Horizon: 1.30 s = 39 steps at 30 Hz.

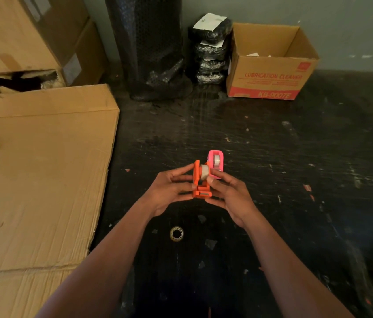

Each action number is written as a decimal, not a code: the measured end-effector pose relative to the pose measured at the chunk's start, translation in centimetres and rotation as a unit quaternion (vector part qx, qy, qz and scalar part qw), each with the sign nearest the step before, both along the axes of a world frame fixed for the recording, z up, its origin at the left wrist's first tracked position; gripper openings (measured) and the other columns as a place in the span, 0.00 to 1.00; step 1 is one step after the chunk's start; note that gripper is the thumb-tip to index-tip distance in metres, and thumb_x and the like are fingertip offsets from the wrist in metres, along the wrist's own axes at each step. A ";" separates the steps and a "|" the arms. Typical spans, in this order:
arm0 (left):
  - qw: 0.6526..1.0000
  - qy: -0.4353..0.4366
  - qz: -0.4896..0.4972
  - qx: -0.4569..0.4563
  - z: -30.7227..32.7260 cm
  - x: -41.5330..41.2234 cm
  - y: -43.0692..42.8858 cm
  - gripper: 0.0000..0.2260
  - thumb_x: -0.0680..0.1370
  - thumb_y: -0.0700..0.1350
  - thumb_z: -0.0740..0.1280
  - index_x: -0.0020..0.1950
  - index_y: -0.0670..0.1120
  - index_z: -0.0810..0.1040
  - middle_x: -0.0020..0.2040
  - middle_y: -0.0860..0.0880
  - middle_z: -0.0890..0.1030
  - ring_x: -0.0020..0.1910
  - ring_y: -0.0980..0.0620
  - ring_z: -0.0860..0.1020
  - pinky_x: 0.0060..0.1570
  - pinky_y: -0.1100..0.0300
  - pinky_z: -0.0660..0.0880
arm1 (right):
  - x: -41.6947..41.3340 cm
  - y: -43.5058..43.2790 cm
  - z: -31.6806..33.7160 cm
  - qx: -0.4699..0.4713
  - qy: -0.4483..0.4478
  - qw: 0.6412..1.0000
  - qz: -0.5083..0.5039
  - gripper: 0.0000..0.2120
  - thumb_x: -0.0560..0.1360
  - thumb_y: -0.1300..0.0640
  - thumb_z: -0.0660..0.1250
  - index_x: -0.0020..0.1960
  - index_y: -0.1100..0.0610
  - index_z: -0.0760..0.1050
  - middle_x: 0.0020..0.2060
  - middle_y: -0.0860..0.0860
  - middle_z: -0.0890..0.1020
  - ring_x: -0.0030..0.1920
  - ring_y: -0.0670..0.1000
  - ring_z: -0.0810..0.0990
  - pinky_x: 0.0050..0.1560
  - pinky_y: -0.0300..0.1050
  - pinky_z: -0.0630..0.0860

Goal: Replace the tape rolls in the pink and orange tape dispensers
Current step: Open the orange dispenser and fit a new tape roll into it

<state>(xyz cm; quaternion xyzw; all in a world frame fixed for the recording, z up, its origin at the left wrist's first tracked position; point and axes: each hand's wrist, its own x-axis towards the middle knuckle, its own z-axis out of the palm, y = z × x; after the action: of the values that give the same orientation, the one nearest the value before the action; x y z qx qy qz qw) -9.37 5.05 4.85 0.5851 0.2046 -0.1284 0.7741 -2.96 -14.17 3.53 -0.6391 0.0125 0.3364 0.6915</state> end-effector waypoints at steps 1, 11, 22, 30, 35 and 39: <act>1.000 0.001 0.001 -0.002 0.0 0.0 0.0 0.26 0.78 0.30 0.70 0.71 0.52 0.78 0.61 0.45 0.86 0.60 0.45 0.86 0.58 0.50 0.84 | 0.0 0.0 0.0 0.002 0.001 1.000 -0.001 0.17 0.80 0.56 0.70 0.68 0.48 0.79 0.56 0.52 0.88 0.57 0.52 0.88 0.61 0.56 0.82; 0.999 -0.025 0.013 0.039 -0.9 -0.4 -0.7 0.27 0.77 0.28 0.70 0.67 0.56 0.79 0.64 0.45 0.84 0.58 0.47 0.86 0.55 0.51 0.85 | -0.8 0.2 -0.2 0.014 0.008 1.000 -0.020 0.17 0.80 0.58 0.70 0.67 0.47 0.79 0.54 0.51 0.89 0.56 0.50 0.88 0.62 0.57 0.82; 0.998 -0.002 0.004 0.068 -1.6 -0.3 -0.4 0.24 0.82 0.31 0.64 0.73 0.52 0.76 0.64 0.47 0.84 0.61 0.49 0.85 0.59 0.52 0.83 | -0.8 0.9 -1.1 -0.013 -0.013 1.000 -0.021 0.16 0.78 0.57 0.74 0.65 0.48 0.79 0.55 0.53 0.88 0.55 0.51 0.88 0.55 0.51 0.85; 0.989 0.056 0.041 0.129 -5.0 0.4 -0.2 0.19 0.83 0.34 0.65 0.73 0.46 0.77 0.65 0.44 0.84 0.62 0.47 0.84 0.63 0.47 0.81 | -0.3 2.3 -3.8 -0.060 0.006 0.998 0.012 0.12 0.82 0.60 0.67 0.64 0.51 0.79 0.56 0.55 0.87 0.53 0.49 0.88 0.48 0.42 0.85; 0.986 0.094 0.045 0.127 -7.5 1.0 -0.2 0.17 0.84 0.35 0.64 0.72 0.46 0.78 0.62 0.44 0.85 0.60 0.47 0.85 0.59 0.49 0.83 | 0.3 3.1 -6.5 -0.096 0.038 0.994 0.035 0.13 0.84 0.64 0.62 0.64 0.55 0.80 0.55 0.56 0.87 0.51 0.48 0.88 0.45 0.40 0.85; 0.978 0.121 0.033 0.168 -10.3 1.3 0.0 0.16 0.83 0.39 0.66 0.68 0.53 0.81 0.60 0.47 0.86 0.59 0.48 0.85 0.61 0.41 0.82 | 0.4 3.4 -8.0 -0.128 0.022 0.990 0.052 0.14 0.84 0.67 0.61 0.62 0.55 0.81 0.54 0.55 0.87 0.52 0.49 0.87 0.46 0.41 0.85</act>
<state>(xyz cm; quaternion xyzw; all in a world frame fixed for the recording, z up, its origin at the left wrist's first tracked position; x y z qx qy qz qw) -8.11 5.01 -5.40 0.6796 0.3346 -0.1369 0.6383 -2.61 -10.81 -4.50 -0.7145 0.0373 0.3817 0.5851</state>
